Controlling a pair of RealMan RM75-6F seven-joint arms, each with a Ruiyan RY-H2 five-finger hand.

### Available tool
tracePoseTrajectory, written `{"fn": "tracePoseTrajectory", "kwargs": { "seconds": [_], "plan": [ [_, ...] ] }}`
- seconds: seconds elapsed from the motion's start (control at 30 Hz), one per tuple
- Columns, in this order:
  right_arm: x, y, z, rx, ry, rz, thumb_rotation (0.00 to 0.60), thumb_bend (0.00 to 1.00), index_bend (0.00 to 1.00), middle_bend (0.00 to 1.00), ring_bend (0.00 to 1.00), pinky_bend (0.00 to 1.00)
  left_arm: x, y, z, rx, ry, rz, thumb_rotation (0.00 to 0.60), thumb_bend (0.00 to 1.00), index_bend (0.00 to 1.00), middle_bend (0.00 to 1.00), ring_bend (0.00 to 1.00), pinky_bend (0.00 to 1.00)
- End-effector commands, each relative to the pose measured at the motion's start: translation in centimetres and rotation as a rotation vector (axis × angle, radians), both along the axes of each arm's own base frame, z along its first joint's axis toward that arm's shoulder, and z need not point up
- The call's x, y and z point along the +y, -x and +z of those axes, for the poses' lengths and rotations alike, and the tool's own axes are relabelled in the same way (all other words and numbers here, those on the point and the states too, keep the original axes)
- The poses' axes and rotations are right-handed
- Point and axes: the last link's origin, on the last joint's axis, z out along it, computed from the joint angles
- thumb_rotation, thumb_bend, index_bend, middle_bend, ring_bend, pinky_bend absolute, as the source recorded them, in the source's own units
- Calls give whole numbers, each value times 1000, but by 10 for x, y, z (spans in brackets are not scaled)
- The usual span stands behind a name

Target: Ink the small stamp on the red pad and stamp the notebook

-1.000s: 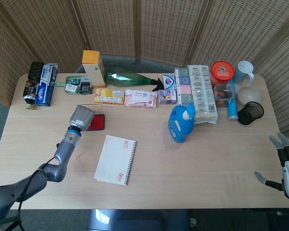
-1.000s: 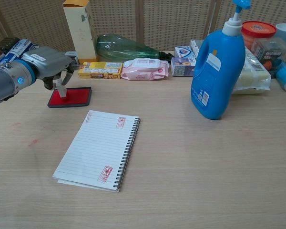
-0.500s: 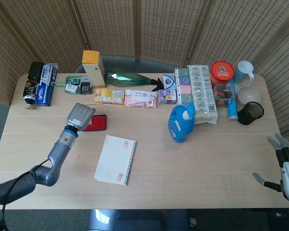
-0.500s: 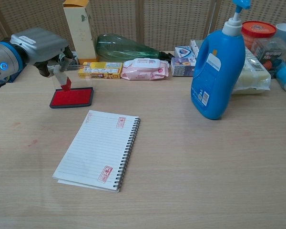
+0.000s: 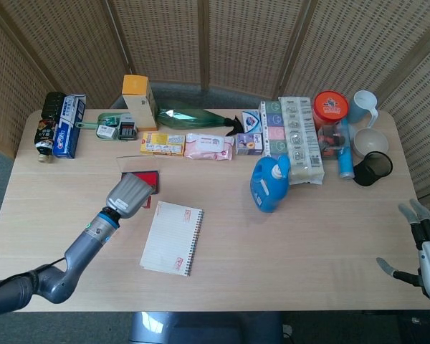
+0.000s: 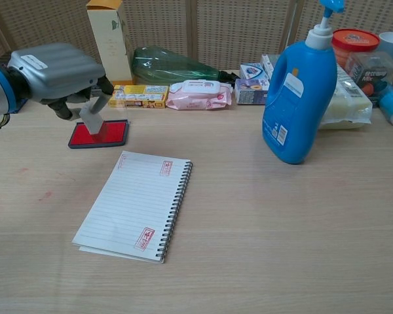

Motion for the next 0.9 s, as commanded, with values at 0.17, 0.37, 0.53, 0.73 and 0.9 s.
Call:
{"fn": "tracePoseTrajectory", "kwargs": {
  "seconds": [0.17, 0.37, 0.53, 0.73, 0.9],
  "plan": [
    [0, 0, 1, -5, -2, 0, 567, 0, 59, 0, 0, 0, -11, 1, -20, 36, 41, -8, 600, 355, 633, 1000, 1000, 1000],
    [0, 0, 1, -7, -4, -3, 570, 0, 59, 0, 0, 0, -13, 0, -32, 62, 51, -24, 600, 355, 633, 1000, 1000, 1000],
    [0, 0, 2, -10, -4, -4, 571, 0, 59, 0, 0, 0, -11, -3, -42, 83, 49, -47, 600, 354, 633, 1000, 1000, 1000],
    [0, 1, 2, -13, -5, -6, 571, 0, 59, 0, 0, 0, -12, -6, -52, 89, 58, -67, 600, 355, 632, 1000, 1000, 1000],
    [0, 1, 3, -13, -6, -7, 567, 0, 60, 0, 0, 0, -10, -10, -61, 95, 59, -83, 600, 354, 633, 1000, 1000, 1000]
  ]
}}
